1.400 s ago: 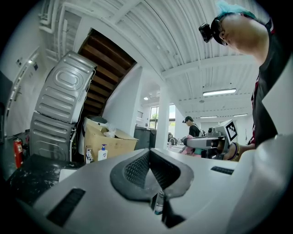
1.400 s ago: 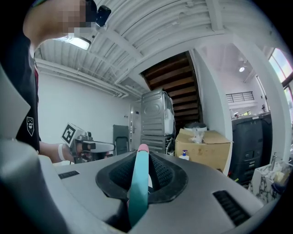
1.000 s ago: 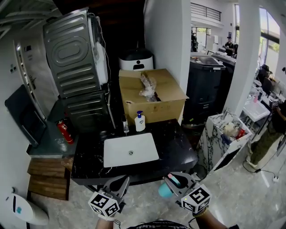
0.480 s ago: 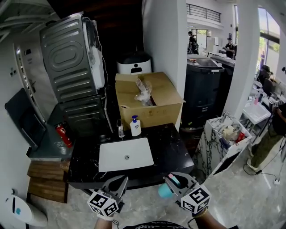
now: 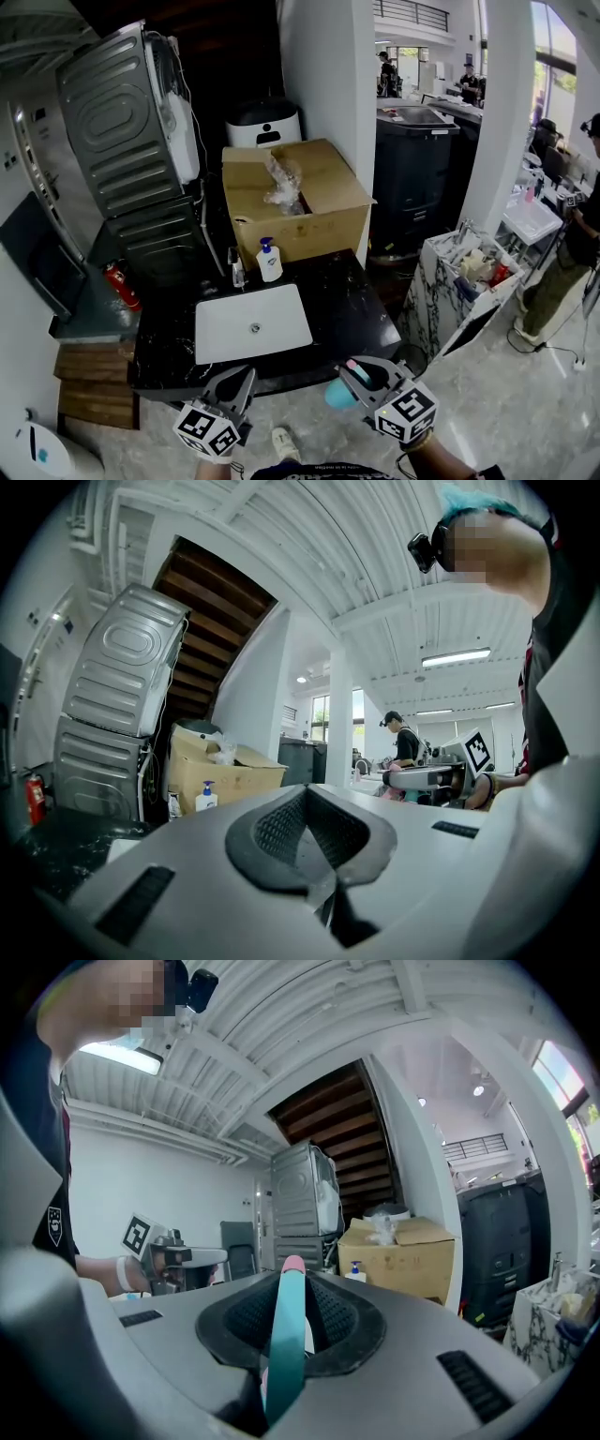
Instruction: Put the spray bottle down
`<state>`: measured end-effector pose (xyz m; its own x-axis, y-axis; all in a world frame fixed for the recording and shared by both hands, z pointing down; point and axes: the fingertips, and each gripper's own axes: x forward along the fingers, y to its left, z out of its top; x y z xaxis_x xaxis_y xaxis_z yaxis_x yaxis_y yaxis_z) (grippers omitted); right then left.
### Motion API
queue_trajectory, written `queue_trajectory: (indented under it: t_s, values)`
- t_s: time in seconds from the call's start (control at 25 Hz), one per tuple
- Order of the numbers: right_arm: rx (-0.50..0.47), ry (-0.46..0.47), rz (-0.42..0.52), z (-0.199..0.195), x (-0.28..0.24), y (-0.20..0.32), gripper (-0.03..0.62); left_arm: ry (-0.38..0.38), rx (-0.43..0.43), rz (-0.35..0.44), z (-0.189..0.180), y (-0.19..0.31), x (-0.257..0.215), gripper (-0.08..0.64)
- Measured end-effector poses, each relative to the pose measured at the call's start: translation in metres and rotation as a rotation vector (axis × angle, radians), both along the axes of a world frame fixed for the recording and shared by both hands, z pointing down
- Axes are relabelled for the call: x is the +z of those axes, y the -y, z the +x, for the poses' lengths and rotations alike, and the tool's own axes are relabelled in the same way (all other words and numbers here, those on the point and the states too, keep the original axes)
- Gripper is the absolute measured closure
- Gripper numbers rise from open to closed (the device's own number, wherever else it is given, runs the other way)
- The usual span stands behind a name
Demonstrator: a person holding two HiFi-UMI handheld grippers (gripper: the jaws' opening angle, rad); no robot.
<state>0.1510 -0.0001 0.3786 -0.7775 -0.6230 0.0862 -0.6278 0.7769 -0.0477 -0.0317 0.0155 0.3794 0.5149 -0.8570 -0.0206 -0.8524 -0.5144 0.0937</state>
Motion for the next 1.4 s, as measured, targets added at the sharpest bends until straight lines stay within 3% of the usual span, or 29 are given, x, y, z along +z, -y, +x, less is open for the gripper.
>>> queue_trajectory:
  t_s: [0.44,0.68,0.96,1.16,1.4]
  values:
    - [0.05,-0.037,-0.016,-0.065,0.002,0.082,0.508,-0.042,0.058,0.002,-0.06,0.098,0.012,0.546]
    - [0.078,-0.027,0.022,-0.117,-0.015,0.139,0.508,-0.009,0.102,0.03,-0.103,0.163,0.003,0.546]
    - [0.084,-0.025,0.028,-0.172,-0.014,0.185,0.508,-0.014,0.117,0.035,-0.152,0.205,0.004,0.546]
    - [0.105,-0.03,0.056,-0.188,-0.015,0.214,0.508,-0.015,0.099,0.023,-0.176,0.228,0.012,0.546]
    - [0.077,-0.033,0.027,-0.188,-0.005,0.24,0.508,-0.016,0.072,-0.027,-0.17,0.251,0.033,0.546]
